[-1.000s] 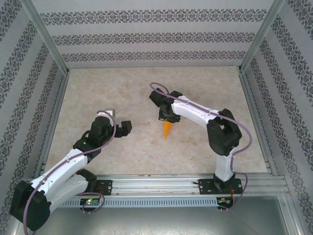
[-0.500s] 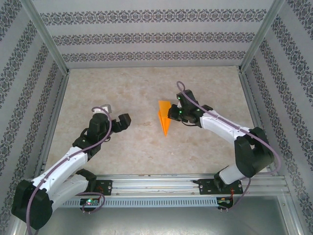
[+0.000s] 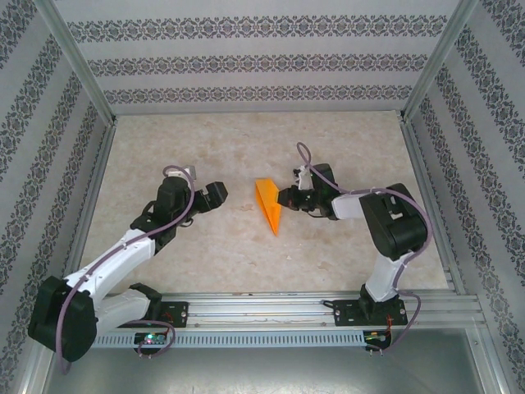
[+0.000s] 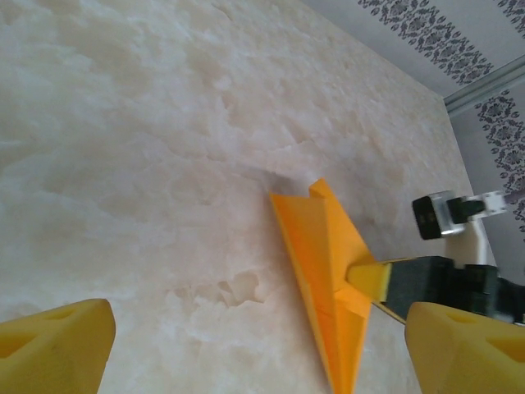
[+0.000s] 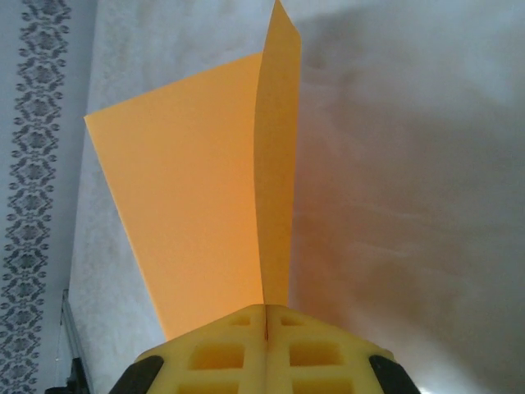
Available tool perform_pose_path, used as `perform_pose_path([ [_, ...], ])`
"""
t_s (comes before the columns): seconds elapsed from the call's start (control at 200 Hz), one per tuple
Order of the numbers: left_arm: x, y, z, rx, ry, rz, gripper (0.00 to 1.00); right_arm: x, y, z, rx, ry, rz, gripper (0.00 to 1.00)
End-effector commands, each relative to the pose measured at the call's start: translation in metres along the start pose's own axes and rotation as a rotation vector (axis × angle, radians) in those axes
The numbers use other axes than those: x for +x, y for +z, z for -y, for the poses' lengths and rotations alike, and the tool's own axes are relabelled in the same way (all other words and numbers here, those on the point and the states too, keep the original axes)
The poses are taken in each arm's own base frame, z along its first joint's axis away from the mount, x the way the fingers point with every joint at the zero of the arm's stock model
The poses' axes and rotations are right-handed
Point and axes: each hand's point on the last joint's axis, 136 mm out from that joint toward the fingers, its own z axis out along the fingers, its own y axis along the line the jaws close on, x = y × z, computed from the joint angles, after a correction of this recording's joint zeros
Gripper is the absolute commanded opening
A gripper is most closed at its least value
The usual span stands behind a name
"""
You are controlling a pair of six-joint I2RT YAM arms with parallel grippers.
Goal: Fold a paper plane with a square sheet of paper (fold left side to right side)
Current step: Turn over the paper plane at the center of the table.
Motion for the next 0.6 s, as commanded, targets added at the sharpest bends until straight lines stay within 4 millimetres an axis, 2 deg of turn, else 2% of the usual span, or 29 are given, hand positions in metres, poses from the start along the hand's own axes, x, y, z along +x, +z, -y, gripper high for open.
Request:
perform_pose_path([
  [0.0, -0.012, 0.004, 0.015, 0.060, -0.013, 0.011, 0.90, -0.007, 0.001, -0.003, -0.049, -0.064, 0.034, 0.00],
  [0.15, -0.008, 0.011, 0.013, 0.057, -0.017, -0.016, 0.89, -0.002, 0.002, 0.009, -0.022, -0.054, 0.038, 0.00],
  [0.39, -0.005, 0.014, 0.011, 0.052, -0.018, -0.025, 0.89, -0.003, -0.001, 0.003, -0.036, -0.058, 0.041, 0.03],
  [0.595, -0.002, 0.015, 0.009, 0.048, -0.015, -0.033, 0.89, -0.004, -0.003, 0.001, -0.030, -0.060, 0.043, 0.15],
])
